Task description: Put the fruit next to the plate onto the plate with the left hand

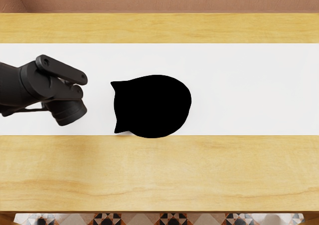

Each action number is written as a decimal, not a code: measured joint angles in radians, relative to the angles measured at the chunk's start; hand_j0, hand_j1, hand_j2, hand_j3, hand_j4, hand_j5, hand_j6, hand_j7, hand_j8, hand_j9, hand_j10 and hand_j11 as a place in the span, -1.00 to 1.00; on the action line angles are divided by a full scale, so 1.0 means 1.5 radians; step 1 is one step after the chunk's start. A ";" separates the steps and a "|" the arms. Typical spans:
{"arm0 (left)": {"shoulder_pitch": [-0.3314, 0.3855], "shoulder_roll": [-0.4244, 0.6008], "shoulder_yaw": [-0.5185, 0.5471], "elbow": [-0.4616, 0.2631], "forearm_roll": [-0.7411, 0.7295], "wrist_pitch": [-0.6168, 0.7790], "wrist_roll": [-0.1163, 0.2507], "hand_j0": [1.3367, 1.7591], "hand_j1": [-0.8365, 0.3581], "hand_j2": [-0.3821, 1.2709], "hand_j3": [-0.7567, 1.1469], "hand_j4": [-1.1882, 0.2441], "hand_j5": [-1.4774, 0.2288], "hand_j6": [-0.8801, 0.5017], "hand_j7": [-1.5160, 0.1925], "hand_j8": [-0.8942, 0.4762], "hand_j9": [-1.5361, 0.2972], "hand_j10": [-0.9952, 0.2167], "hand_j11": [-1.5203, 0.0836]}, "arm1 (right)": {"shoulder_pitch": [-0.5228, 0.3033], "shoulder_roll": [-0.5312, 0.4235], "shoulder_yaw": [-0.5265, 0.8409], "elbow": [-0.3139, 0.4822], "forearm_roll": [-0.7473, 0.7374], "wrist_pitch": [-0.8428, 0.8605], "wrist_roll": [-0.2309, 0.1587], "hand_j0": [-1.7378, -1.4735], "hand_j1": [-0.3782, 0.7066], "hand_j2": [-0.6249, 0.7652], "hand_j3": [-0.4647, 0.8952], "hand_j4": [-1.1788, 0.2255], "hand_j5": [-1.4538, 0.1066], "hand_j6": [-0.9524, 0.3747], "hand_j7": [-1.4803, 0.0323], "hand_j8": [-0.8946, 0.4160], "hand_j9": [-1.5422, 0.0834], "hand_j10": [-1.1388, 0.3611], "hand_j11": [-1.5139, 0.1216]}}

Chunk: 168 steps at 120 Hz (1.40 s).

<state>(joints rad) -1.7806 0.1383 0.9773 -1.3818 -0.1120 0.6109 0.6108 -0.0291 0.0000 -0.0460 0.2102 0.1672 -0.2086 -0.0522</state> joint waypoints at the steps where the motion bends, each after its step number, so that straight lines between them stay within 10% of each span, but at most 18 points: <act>1: 0.001 0.000 0.000 0.001 0.000 0.000 0.000 0.52 0.26 -0.45 -0.20 0.15 0.18 -0.25 0.22 -0.22 0.16 0.04 0.31 | 0.000 0.000 0.000 0.000 0.000 0.000 0.000 -0.40 -0.87 -0.11 -0.32 0.63 0.80 0.38 0.89 0.31 0.84 0.47 0.79; 168: 0.072 -0.080 -0.003 0.115 0.000 0.000 0.000 0.52 0.07 -0.43 -0.20 0.02 0.04 -0.39 0.08 -0.36 0.03 -0.11 0.16 | 0.001 0.000 0.000 -0.001 0.000 0.000 0.000 -0.40 -0.87 -0.11 -0.32 0.63 0.80 0.38 0.89 0.31 0.84 0.47 0.79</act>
<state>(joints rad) -1.6729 0.0184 0.9725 -1.2091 -0.1122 0.6109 0.6109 -0.0277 0.0000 -0.0460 0.2087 0.1672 -0.2086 -0.0522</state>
